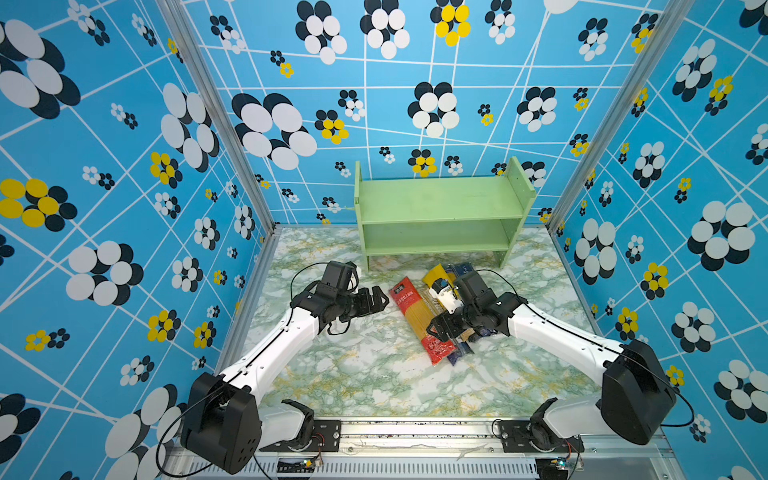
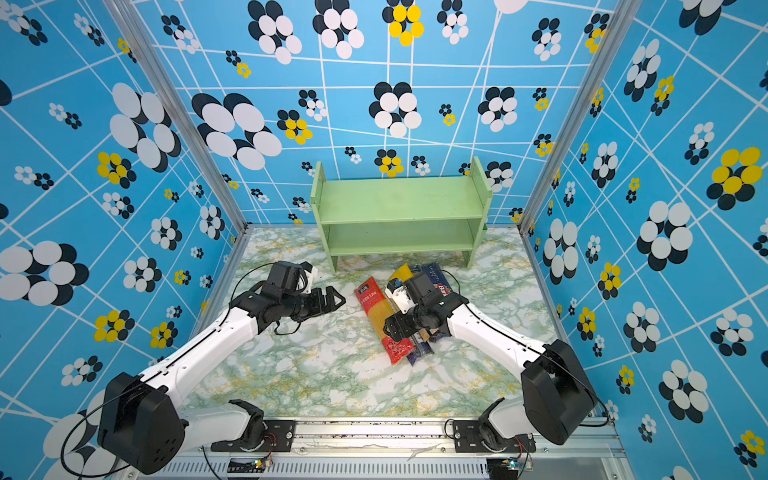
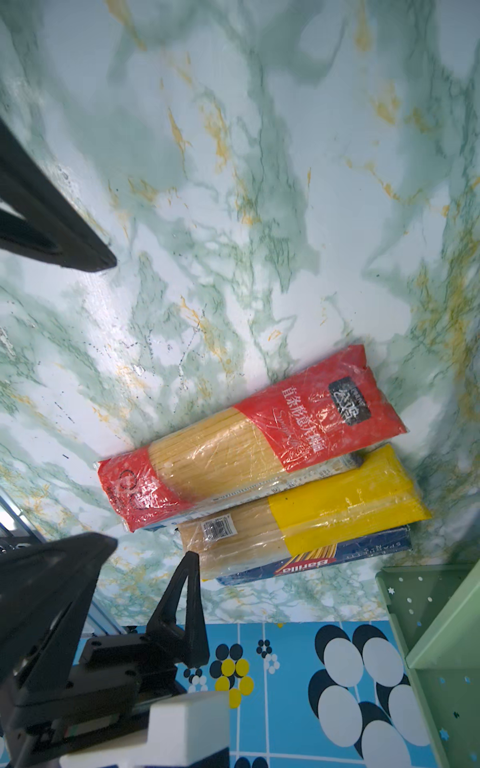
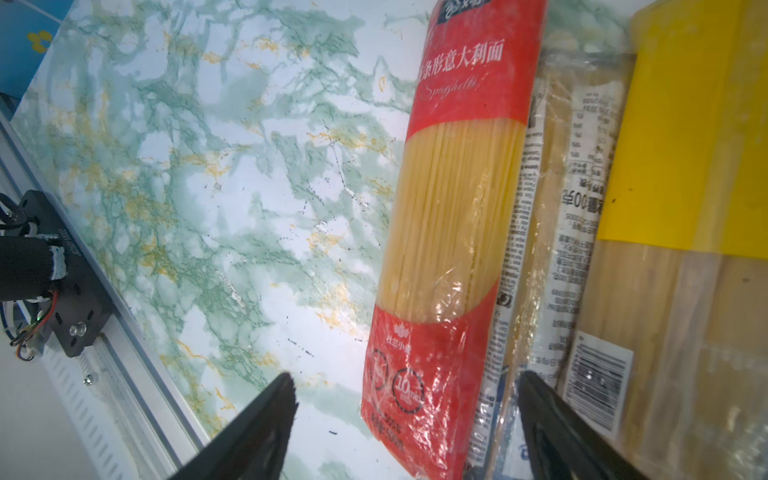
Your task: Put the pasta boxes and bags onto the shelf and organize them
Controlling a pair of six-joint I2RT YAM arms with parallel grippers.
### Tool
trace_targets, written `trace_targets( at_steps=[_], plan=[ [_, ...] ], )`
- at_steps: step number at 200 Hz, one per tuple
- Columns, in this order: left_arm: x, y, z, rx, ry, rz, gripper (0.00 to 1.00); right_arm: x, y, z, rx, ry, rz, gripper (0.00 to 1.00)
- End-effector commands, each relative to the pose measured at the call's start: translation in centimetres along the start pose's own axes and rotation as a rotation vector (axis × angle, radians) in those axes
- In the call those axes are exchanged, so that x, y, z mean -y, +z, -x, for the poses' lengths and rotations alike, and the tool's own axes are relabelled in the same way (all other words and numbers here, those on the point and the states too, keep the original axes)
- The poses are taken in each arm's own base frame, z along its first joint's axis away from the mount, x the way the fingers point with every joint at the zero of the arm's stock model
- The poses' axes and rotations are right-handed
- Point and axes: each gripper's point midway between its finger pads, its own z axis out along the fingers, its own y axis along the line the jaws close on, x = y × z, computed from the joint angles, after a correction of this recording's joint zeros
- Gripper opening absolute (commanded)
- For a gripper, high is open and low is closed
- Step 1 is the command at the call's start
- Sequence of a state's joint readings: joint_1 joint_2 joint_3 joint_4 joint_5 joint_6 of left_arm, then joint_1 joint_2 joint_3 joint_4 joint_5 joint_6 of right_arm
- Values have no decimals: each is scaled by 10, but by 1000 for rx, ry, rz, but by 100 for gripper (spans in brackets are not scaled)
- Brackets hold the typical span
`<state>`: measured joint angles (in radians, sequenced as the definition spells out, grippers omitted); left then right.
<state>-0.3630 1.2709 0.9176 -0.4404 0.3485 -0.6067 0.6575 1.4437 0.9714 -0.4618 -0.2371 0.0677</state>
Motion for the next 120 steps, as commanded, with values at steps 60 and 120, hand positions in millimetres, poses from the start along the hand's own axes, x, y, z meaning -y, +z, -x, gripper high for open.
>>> trace_targets(
  at_steps=[60, 120],
  plan=[
    [-15, -4, -1, 20, 3, -20, 99, 0, 29, -24, -112, 22, -68, 90],
    [-23, -6, 1, 39, -25, -29, 99, -1, 44, -32, -163, 4, -101, 92]
  ],
)
